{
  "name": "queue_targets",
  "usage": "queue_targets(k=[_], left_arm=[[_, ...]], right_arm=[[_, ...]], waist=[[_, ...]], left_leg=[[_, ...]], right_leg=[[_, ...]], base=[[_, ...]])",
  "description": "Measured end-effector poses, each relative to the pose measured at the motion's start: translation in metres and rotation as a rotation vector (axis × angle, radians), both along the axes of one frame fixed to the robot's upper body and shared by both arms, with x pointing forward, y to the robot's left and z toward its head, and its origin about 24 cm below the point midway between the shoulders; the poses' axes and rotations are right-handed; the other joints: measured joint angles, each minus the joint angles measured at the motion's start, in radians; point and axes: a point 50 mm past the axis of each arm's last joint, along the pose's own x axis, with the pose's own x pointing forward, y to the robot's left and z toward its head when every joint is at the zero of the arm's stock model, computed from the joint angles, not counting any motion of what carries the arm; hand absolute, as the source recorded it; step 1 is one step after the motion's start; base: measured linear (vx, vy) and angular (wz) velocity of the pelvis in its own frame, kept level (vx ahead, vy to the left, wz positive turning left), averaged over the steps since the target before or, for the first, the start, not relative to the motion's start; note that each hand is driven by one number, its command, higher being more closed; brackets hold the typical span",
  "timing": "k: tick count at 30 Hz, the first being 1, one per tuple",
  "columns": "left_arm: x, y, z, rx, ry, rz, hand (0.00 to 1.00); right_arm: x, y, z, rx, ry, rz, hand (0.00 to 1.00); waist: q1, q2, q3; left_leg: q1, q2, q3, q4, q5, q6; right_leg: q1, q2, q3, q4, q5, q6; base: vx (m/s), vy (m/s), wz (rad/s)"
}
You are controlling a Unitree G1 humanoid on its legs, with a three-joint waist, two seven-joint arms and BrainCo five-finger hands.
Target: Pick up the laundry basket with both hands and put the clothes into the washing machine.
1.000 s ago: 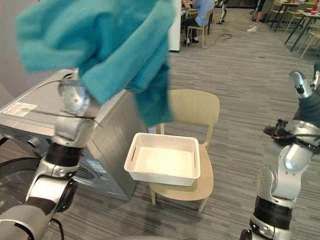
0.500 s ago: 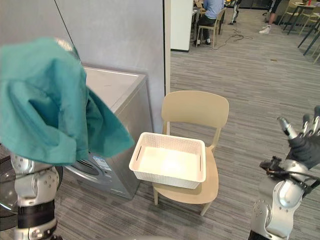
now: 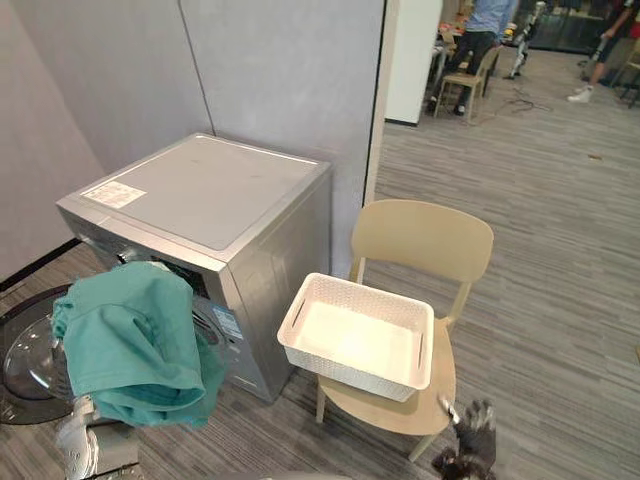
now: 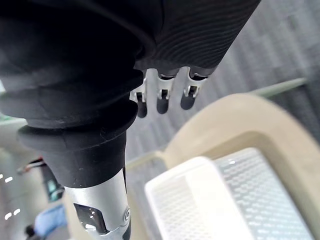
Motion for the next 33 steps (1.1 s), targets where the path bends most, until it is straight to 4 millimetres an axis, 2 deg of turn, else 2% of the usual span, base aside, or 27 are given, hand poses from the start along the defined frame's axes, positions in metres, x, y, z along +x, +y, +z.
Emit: queue_targets(k=[1, 4, 8, 11, 13, 14, 15, 16, 17, 18, 19, 21, 22, 24, 25, 26, 27, 28, 29, 30, 31, 33], left_arm=[[-0.002, 0.0, -0.01, -0.017, 0.042, 0.005, 1.0], [-0.006, 0.0, -0.031, -0.053, 0.127, 0.011, 1.0], [-0.01, 0.001, -0.041, -0.077, 0.168, 0.019, 1.0], [-0.01, 0.001, -0.043, -0.097, 0.16, 0.014, 1.0], [-0.008, 0.0, -0.042, -0.104, 0.145, 0.005, 1.0], [-0.002, -0.004, -0.04, -0.113, 0.131, -0.018, 1.0], [0.001, -0.006, -0.039, -0.115, 0.121, -0.03, 1.0], [0.007, -0.01, -0.037, -0.116, 0.106, -0.053, 1.0], [0.012, -0.012, -0.034, -0.115, 0.09, -0.07, 1.0], [0.019, -0.015, -0.031, -0.113, 0.067, -0.092, 1.0], [0.021, -0.016, -0.029, -0.112, 0.06, -0.099, 1.0], [0.023, -0.02, -0.028, -0.117, 0.049, -0.115, 1.0], [0.024, -0.021, -0.027, -0.12, 0.044, -0.121, 1.0], [0.027, -0.026, -0.019, -0.117, 0.012, -0.143, 1.0], [0.028, -0.028, -0.018, -0.117, 0.005, -0.152, 1.0], [0.028, -0.031, -0.018, -0.122, 0.001, -0.164, 1.0], [0.03, -0.032, -0.017, -0.128, -0.003, -0.168, 1.0], [0.035, -0.03, -0.013, -0.127, -0.026, -0.166, 1.0], [0.037, -0.03, -0.012, -0.13, -0.034, -0.164, 1.0], [0.037, -0.029, -0.011, -0.129, -0.038, -0.162, 1.0], [0.037, -0.029, -0.011, -0.128, -0.038, -0.164, 1.0], [0.036, -0.028, -0.011, -0.124, -0.04, -0.16, 1.0]], right_arm=[[-0.015, 0.006, -0.014, 0.063, 0.068, -0.033, 0.0], [-0.048, 0.02, -0.037, 0.175, 0.201, -0.09, 0.0], [-0.067, 0.033, -0.049, 0.252, 0.28, -0.098, 0.0], [-0.063, 0.039, -0.054, 0.274, 0.312, -0.055, 0.0], [-0.049, 0.041, -0.056, 0.269, 0.309, 0.0, 0.0], [-0.038, 0.04, -0.057, 0.258, 0.304, 0.037, 0.0], [-0.036, 0.038, -0.056, 0.253, 0.302, 0.041, 0.0], [-0.032, 0.036, -0.056, 0.243, 0.296, 0.044, 0.0], [-0.027, 0.035, -0.055, 0.234, 0.291, 0.047, 0.0], [-0.02, 0.035, -0.055, 0.224, 0.285, 0.054, 0.0], [-0.015, 0.034, -0.054, 0.217, 0.278, 0.056, 0.0], [-0.01, 0.03, -0.052, 0.205, 0.264, 0.043, 0.0], [-0.01, 0.029, -0.052, 0.204, 0.265, 0.043, 0.0], [-0.011, 0.027, -0.051, 0.196, 0.264, 0.037, 0.0], [-0.012, 0.024, -0.05, 0.187, 0.262, 0.03, 0.0], [-0.013, 0.016, -0.048, 0.172, 0.254, 0.011, 0.0], [-0.009, 0.015, -0.048, 0.179, 0.247, -0.01, 0.0], [-0.004, 0.028, -0.05, 0.216, 0.239, -0.019, 0.0], [-0.001, 0.034, -0.051, 0.227, 0.238, -0.004, 0.0], [0.008, 0.036, -0.05, 0.237, 0.222, 0.002, 0.0], [0.014, 0.038, -0.049, 0.24, 0.213, 0.012, 0.0], [0.019, 0.04, -0.048, 0.246, 0.204, 0.028, 0.0]], waist=[[-0.001, -0.003, 0.001], [-0.001, -0.005, 0.002], [0.0, -0.005, 0.007], [0.0, -0.024, 0.019], [0.005, -0.029, 0.052], [0.012, -0.031, 0.08], [0.017, -0.026, 0.091], [0.021, -0.02, 0.109], [0.02, -0.032, 0.123], [0.026, -0.038, 0.153], [0.027, -0.036, 0.166], [0.02, -0.032, 0.173], [0.021, -0.031, 0.173], [0.023, -0.023, 0.168], [0.023, -0.012, 0.159], [0.027, 0.014, 0.143], [0.019, 0.013, 0.126], [0.023, -0.028, 0.127], [0.028, -0.041, 0.126], [0.031, -0.043, 0.126], [0.045, -0.034, 0.129], [0.066, -0.049, 0.115]], left_leg=[[-0.007, 0.0, -0.005, 0.008, -0.001, -0.001], [-0.017, 0.004, -0.007, 0.013, -0.001, -0.001], [-0.031, 0.008, -0.007, 0.029, -0.004, -0.005], [-0.067, 0.007, -0.008, 0.044, -0.004, -0.006], [-0.108, 0.002, -0.012, 0.068, -0.003, -0.008], [-0.183, -0.009, -0.044, 0.14, 0.002, -0.016], [-0.215, -0.012, -0.061, 0.171, -0.002, -0.022], [-0.238, -0.011, -0.063, 0.184, -0.023, -0.01], [-0.241, 0.007, -0.018, 0.183, -0.057, 0.028], [-0.254, 0.043, 0.08, 0.253, -0.069, 0.053], [-0.263, 0.066, 0.121, 0.294, -0.077, 0.062], [-0.272, 0.175, 0.22, 0.42, -0.089, 0.072], [-0.266, 0.204, 0.234, 0.436, -0.088, 0.072], [-0.237, 0.314, 0.274, 0.433, -0.078, 0.062], [-0.227, 0.331, 0.27, 0.413, -0.057, 0.05], [-0.207, 0.349, 0.253, 0.367, -0.007, 0.03], [-0.208, 0.303, 0.227, 0.354, -0.084, -0.089], [-0.224, 0.253, 0.225, 0.364, -0.096, -0.106], [-0.234, 0.236, 0.219, 0.376, -0.103, -0.104], [-0.256, 0.221, 0.209, 0.428, -0.139, -0.092], [-0.261, 0.216, 0.208, 0.482, -0.19, -0.078], [-0.28, 0.192, 0.212, 0.556, -0.262, -0.061]], right_leg=[[0.002, -0.001, -0.016, 0.001, -0.002, -0.001], [-0.001, -0.004, -0.044, 0.015, -0.016, 0.0], [-0.003, 0.0, -0.064, 0.032, -0.027, -0.007], [-0.043, -0.006, -0.089, 0.073, -0.053, -0.007], [-0.087, -0.019, -0.1, 0.142, -0.078, -0.011], [-0.138, -0.034, -0.126, 0.206, -0.097, -0.02], [-0.148, -0.037, -0.144, 0.22, -0.1, -0.022], [-0.149, -0.054, -0.177, 0.228, -0.102, -0.023], [-0.138, -0.072, -0.218, 0.226, -0.1, -0.025], [-0.125, -0.102, -0.251, 0.235, -0.099, -0.026], [-0.113, -0.114, -0.268, 0.238, -0.099, -0.026], [-0.063, -0.172, -0.347, 0.246, -0.093, -0.015], [-0.049, -0.188, -0.361, 0.247, -0.089, -0.008], [-0.01, -0.254, -0.406, 0.26, -0.065, 0.033], [-0.006, -0.263, -0.412, 0.26, -0.055, 0.051], [0.002, -0.272, -0.423, 0.258, -0.041, 0.078], [0.015, -0.304, -0.43, 0.233, -0.009, 0.106], [0.032, -0.34, -0.432, 0.186, 0.046, 0.097], [0.037, -0.346, -0.436, 0.163, 0.088, 0.089], [0.054, -0.346, -0.435, 0.135, 0.171, 0.088], [0.074, -0.351, -0.427, 0.12, 0.226, 0.095], [0.086, -0.383, -0.426, 0.111, 0.253, 0.099]], base=[[-0.04, -0.018, 0.26], [-0.03, -0.016, 0.3], [-0.03, -0.021, 0.13], [-0.05, -0.014, 0.23], [-0.07, -0.019, 0.38], [-0.11, -0.024, 0.57], [-0.1, -0.012, 0.75], [-0.05, 0.024, 0.86], [-0.03, 0.037, 1.06], [-0.02, 0.043, 0.91], [-0.01, 0.072, 0.96], [0.0, 0.171, 0.97], [0.04, 0.333, 0.86], [0.09, 0.44, 0.77], [0.11, 0.359, 0.6], [0.11, 0.405, 0.62], [0.13, 0.539, 0.74], [0.11, 0.541, 0.64], [0.08, 0.507, 0.47], [0.04, 0.534, 0.21], [0.02, 0.515, 0.09], [0.0, 0.402, -0.03]])
